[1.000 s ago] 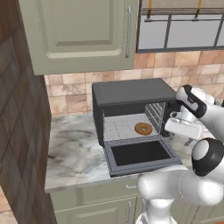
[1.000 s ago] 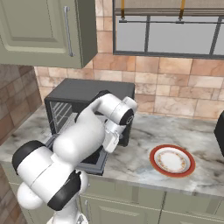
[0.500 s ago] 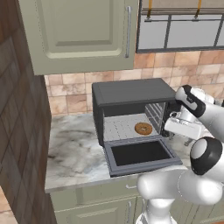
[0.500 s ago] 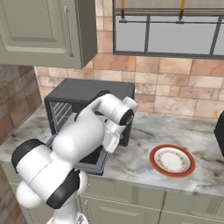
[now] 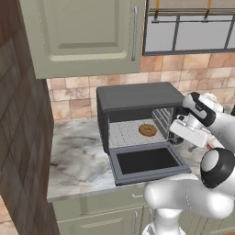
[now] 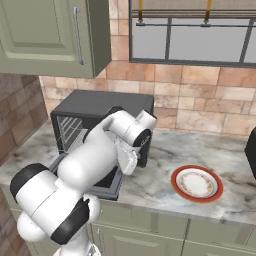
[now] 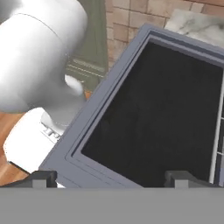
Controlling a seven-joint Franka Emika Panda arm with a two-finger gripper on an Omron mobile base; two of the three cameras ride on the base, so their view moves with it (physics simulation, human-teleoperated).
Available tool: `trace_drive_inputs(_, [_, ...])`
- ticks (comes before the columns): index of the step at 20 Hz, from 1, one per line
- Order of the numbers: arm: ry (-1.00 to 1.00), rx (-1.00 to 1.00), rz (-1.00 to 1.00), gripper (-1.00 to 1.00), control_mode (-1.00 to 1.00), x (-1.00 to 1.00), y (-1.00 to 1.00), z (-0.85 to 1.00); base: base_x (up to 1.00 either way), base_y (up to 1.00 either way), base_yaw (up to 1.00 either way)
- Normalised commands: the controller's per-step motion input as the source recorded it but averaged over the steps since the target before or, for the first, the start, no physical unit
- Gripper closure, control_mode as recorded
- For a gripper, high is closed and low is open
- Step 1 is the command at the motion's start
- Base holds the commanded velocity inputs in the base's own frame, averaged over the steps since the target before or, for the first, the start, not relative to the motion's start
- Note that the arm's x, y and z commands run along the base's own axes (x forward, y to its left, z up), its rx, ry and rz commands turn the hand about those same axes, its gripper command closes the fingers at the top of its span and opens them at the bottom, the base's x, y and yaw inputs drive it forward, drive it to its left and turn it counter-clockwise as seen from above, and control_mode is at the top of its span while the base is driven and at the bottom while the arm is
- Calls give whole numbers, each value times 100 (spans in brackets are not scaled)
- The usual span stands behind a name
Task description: Pick up the bagel from the plate, place it on the toaster oven rack, close the door, and set the timer.
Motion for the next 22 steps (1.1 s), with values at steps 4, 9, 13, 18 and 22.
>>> trace_drive_inputs(4, [-35,0,-2,-100,-100,53,4,-30,0,0,0])
trace_drive_inputs(9, [-34,0,-5,-100,-100,70,2,-17,0,0,0])
trace_drive_inputs(13, [-34,0,-6,-100,-100,58,0,-2,0,0,0])
trace_drive_inputs(18, [7,3,-5,-100,-100,8,-17,0,0,0,0])
trace_drive_inputs(22, [19,5,0,-100,-100,0,-15,14,0,0,0])
